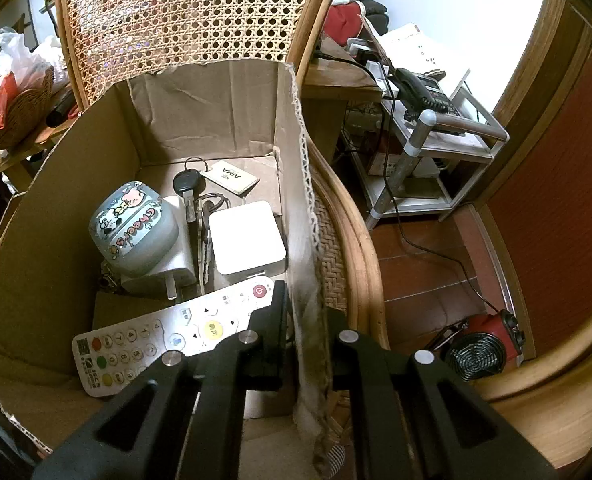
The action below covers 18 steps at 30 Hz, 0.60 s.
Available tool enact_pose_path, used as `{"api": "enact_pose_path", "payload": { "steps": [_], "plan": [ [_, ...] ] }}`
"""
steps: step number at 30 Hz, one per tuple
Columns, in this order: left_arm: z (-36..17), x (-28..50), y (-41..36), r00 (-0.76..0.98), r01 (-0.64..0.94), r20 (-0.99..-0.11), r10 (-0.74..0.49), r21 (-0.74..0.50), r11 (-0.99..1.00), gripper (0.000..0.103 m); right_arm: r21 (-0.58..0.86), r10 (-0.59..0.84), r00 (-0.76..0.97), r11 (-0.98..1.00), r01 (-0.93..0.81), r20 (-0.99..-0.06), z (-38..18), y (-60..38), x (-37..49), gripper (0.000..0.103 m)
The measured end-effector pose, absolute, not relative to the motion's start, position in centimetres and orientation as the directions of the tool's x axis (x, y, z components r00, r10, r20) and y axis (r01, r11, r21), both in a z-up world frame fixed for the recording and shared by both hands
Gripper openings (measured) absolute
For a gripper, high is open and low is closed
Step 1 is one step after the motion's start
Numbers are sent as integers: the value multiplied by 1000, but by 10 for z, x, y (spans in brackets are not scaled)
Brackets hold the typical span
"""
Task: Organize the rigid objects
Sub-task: 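Move the left gripper back over the white power bank on the seat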
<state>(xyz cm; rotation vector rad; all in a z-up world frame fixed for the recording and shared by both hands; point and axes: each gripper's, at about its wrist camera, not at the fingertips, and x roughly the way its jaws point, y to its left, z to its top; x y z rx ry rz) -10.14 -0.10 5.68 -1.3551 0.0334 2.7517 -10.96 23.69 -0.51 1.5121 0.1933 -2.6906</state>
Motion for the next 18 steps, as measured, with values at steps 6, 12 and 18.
{"api": "enact_pose_path", "payload": {
  "steps": [6,12,18],
  "plan": [
    [6,-102,-27,-525,-26,-851,18,-5,-1000,73,-84,18,-521,-991,104,-853,-4,237,-111,12],
    [-26,-109,-25,-472,-14,-881,-2,10,-1000,72,-83,16,-521,-991,105,-853,-5,237,-110,12],
    [-39,-107,-33,-450,-6,-893,-14,18,-1000,74,-85,18,-521,-991,104,-853,-4,237,-111,12]
  ]
}}
